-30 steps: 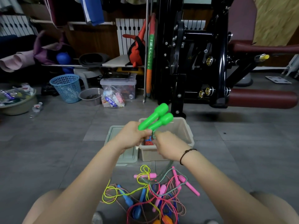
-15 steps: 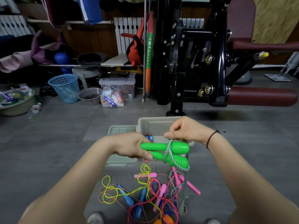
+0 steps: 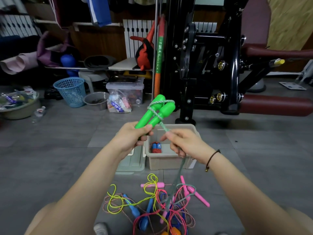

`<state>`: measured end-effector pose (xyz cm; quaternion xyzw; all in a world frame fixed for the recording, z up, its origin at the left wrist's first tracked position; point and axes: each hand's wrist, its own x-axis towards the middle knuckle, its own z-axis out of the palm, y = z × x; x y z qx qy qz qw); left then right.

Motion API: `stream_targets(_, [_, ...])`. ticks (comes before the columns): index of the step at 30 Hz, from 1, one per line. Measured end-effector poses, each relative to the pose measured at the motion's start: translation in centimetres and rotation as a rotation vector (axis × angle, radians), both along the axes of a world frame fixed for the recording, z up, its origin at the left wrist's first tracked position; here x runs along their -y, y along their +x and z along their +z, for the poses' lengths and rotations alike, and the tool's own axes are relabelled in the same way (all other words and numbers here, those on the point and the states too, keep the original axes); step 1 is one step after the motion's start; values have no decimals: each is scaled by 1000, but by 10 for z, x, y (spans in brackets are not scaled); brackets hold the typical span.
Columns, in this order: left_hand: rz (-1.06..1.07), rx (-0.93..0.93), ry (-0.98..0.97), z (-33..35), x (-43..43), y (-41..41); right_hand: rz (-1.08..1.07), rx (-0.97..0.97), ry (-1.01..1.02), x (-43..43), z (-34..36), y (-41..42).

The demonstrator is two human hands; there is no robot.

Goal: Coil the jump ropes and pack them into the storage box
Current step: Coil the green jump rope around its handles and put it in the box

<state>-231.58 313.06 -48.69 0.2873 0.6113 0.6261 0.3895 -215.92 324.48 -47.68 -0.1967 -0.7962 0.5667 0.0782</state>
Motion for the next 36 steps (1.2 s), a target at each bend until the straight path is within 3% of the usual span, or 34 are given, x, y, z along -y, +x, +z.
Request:
stream_targets(5, [-1,-144,-149,-13,-5,-2,89,106,326,1,13,3])
stream_targets(8, [-11,-330,-278,-17,-4,-4,101,103,371,-4,24,8])
stream_targets(13, [-356,-690,-633,-22,0,1,56,102,574,-11,31,10])
stream_targets(18, [-497,-936,-618,-16,-6,21,-146,17,654,-27,14,-1])
stream_targets(24, [-574,-1024,-496,-6,-3,23,-243,37,562,-39,0,-3])
stream_targets(29, [-636,-929,-357,-3,4,18,-167,127,488,-43,-3,3])
stream_targets(34, [-607,-527,-132,3,15,18,-157,59,31,-40,-3,10])
stream_targets(36, [-499,-348,-31,0,15,17,-185,82,48,-34,-4,10])
